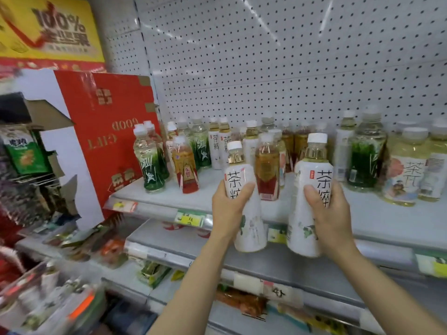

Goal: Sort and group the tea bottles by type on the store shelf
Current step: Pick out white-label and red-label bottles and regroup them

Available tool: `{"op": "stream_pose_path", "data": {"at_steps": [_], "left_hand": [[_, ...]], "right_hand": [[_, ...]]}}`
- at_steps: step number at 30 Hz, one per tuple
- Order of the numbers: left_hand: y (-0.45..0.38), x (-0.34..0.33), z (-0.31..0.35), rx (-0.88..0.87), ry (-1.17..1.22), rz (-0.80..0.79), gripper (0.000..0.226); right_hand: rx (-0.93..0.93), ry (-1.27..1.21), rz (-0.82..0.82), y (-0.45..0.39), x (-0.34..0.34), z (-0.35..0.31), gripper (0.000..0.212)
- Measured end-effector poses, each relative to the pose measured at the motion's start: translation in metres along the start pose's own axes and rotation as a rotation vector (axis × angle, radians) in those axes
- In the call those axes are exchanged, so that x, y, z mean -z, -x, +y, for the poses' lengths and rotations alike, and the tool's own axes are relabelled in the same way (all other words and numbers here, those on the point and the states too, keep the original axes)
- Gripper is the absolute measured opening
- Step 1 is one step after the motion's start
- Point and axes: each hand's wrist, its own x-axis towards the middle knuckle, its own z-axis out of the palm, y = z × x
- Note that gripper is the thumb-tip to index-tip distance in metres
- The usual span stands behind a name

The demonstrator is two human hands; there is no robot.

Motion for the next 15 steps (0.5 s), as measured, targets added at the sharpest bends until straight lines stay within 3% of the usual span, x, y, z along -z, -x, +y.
{"op": "stream_pose_path", "data": {"at_steps": [5,8,12,15], "left_hand": [[-0.022,0.063,0.003,0.01,0.024,0.006,0.031],[-0.036,0.09,0.003,0.019,0.032,0.036,0.044],[-0.063,0.115,-0.002,0.002,0.055,0.098,0.034],[-0.075,0.126,-0.004,-0.023,0.041,0.126,0.042]], "right_hand": [[-0.001,0.005,-0.037,0.009,-0.073,0.002,0.044],[0.008,0.0,-0.071,0.001,-0.11,0.0,0.057],[0.037,-0.032,-0.116,-0.022,-0.155,-0.001,0.062],[0.025,-0.009,-0.132,-0.047,-0.181,0.013,0.066]]}}
